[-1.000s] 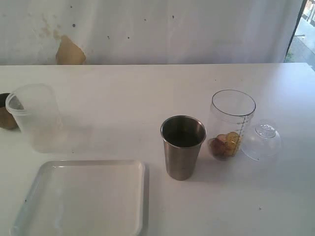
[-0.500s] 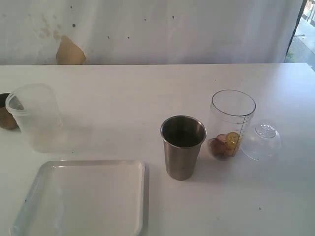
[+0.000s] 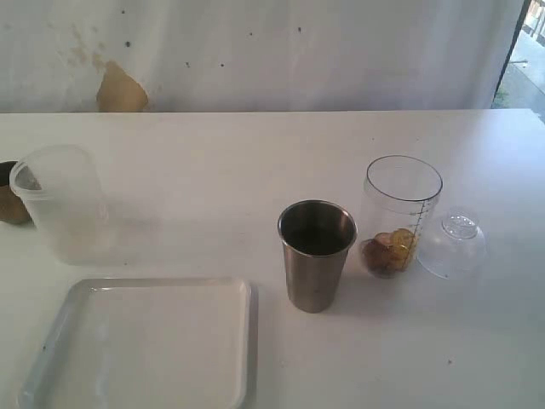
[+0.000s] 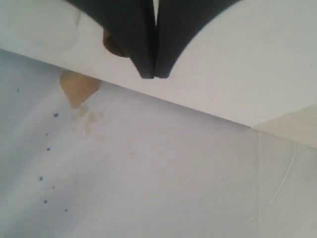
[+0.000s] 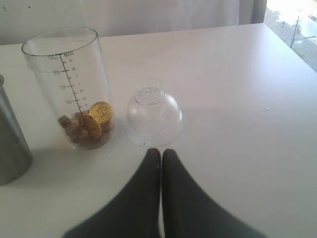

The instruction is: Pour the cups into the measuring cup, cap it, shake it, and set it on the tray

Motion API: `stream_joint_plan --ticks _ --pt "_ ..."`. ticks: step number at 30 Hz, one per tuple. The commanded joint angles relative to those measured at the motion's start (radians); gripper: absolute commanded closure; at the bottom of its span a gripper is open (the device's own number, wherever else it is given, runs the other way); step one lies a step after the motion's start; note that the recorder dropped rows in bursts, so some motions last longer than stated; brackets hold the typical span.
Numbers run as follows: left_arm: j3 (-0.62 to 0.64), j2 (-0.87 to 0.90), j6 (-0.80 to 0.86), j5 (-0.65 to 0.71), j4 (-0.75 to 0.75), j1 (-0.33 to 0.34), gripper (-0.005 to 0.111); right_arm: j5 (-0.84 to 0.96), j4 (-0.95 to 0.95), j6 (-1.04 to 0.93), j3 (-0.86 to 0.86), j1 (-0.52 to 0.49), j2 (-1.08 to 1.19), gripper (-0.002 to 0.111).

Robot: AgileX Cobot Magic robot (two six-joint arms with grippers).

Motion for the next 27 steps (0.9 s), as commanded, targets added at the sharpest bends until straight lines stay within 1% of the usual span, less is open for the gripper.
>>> stream_joint_plan --ticks 1,6,8,11,14,16,22,26,27 --pt "0.08 -0.103 -0.037 -0.01 0.081 -0.005 0.107 0.0 0.0 0.0 0.005 -0.004 -0.004 0.108" --pt "0.13 -0.192 -0.049 0.01 0.079 -0.005 0.107 0.0 0.0 0.0 0.005 -0.004 -0.004 0.108" --pt "0.147 -0.202 -0.103 0.017 0.09 -0.005 0.107 0.0 0.0 0.0 0.005 -0.004 -0.004 0.108" --pt "0.166 -0.202 -0.179 0.021 0.147 -0.034 0.107 0.0 0.0 0.0 0.005 -0.004 -0.004 0.108" --pt "0.173 -0.202 -0.222 0.023 0.296 -0.088 0.107 0.0 0.0 0.0 0.005 -0.004 -0.004 0.108" --pt "0.173 -0.202 -0.224 0.023 0.364 -0.136 0.107 0.0 0.0 0.0 0.005 -0.004 -0.004 0.108" --pt "0.179 -0.202 -0.236 0.017 0.439 -0.264 0.107 0.0 0.0 0.0 0.005 -0.004 -0.004 0.108" --pt "0.193 -0.202 -0.288 -0.044 0.492 -0.339 0.107 0.0 0.0 0.0 0.005 -0.004 -0.004 0.108" --pt "0.193 -0.202 -0.288 -0.019 0.492 -0.354 0.107 0.0 0.0 0.0 0.005 -0.004 -0.004 0.108"
